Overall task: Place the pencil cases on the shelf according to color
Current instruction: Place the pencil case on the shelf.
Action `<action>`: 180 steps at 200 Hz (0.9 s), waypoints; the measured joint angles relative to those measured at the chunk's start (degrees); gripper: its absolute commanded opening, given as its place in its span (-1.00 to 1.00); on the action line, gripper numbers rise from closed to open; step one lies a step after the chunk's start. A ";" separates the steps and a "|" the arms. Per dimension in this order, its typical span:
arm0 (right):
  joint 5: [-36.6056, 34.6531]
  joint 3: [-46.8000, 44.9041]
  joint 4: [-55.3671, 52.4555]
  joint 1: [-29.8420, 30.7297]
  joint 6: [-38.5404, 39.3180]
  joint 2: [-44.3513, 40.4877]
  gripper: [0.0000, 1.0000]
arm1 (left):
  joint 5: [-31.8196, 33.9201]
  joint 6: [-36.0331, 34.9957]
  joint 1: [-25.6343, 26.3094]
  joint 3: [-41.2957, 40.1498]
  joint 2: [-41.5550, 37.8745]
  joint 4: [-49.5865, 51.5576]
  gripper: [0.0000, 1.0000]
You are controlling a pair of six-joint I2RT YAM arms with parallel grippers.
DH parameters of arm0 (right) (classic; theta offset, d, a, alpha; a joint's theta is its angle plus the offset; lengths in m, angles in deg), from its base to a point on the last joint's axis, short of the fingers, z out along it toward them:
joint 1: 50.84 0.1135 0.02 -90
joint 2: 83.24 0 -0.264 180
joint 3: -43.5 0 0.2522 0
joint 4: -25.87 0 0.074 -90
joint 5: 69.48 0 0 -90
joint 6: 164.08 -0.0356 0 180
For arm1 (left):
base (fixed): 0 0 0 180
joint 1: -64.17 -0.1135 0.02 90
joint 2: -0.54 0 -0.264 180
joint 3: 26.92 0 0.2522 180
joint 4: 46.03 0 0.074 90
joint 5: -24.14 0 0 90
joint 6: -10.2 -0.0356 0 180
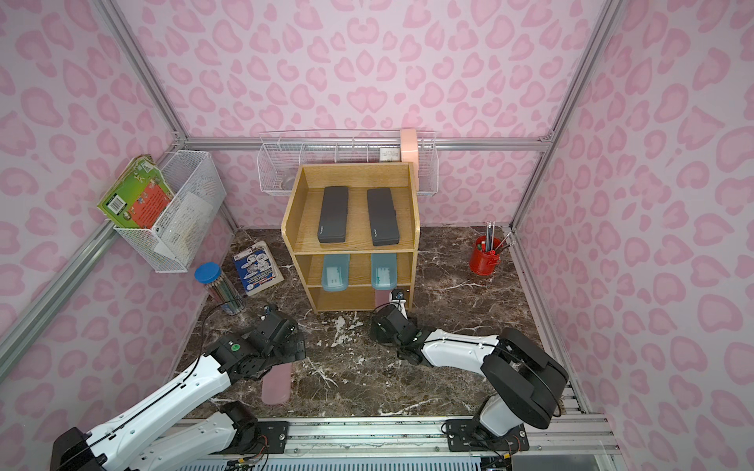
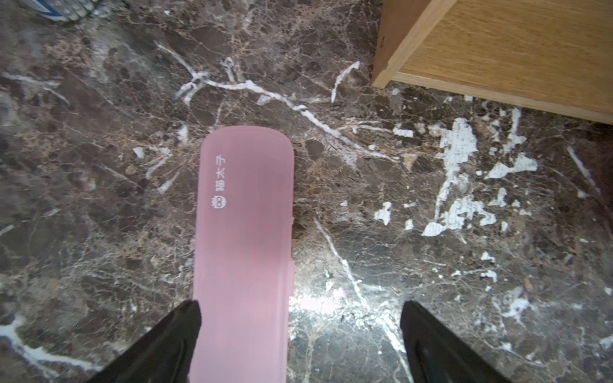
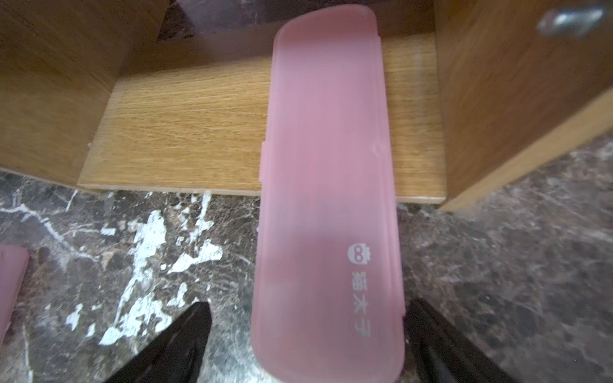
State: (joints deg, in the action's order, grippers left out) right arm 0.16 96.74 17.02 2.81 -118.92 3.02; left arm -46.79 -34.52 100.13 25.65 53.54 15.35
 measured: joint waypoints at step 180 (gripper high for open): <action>5.14 -0.70 3.87 -5.86 0.85 5.70 0.17 | -6.73 0.83 -7.96 -5.73 6.71 -4.63 0.97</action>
State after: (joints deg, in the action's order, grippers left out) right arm 5.30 96.04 20.89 -3.05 -118.07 8.73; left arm -53.53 -33.69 92.17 19.92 60.25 10.71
